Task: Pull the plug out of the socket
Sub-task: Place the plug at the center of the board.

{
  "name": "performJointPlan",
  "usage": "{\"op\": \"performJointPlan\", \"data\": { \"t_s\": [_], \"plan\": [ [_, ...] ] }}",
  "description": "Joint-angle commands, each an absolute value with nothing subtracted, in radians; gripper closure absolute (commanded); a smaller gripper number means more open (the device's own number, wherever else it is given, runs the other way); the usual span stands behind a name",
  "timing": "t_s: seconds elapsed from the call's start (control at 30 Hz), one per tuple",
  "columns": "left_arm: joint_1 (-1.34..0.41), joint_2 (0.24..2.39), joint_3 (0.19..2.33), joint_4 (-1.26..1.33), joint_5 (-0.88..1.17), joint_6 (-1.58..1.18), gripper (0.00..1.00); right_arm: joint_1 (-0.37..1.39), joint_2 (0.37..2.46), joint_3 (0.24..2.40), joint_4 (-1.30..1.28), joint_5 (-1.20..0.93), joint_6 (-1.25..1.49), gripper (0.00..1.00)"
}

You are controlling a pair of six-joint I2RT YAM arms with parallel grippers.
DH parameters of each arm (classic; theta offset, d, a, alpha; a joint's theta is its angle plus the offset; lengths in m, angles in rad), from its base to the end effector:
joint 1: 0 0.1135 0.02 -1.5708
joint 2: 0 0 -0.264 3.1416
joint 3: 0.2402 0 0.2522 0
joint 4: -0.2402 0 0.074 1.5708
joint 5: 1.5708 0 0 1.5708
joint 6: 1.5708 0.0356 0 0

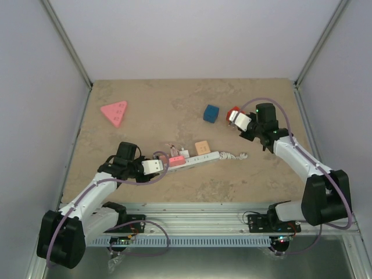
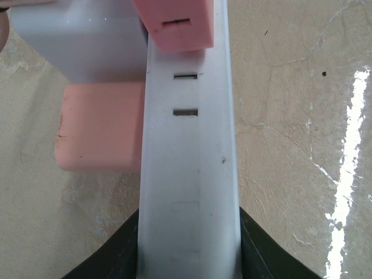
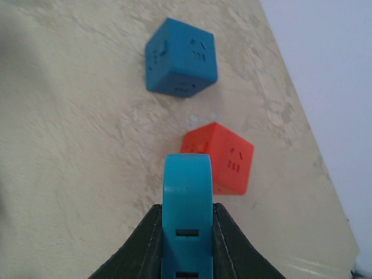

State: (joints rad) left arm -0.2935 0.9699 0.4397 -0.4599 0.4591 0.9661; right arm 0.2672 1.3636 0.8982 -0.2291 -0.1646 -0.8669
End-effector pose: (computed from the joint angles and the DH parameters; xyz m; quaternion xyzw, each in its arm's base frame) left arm 0.1587 -0.0644 0.1706 0.6022 0.7156 -0.1138 0.3351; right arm 0.2833 0.0836 0.2457 -0.5142 0.7425 -0.0538 0.4260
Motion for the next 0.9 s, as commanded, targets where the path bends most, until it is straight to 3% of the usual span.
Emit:
{"op": "performJointPlan", "data": {
  "t_s": [0.0,0.47,0.87],
  "plan": [
    [-0.284,0.943,0.442,-0.422,0.479,0.963,1.0,0.227,1.365,0.878,-0.168,-0.133,-0.872,0.99],
    [-0.283,0.948,0.441,-0.422,0.484,0.967,1.0,0.037,1.457,0.777,0.037,-0.102,-0.947,0.99],
    [-0.282,0.937,0.443,-0.426,0.485,0.966,1.0,0.03,1.602,0.818,0.119,0.018,-0.926,0.99]
  ]
}}
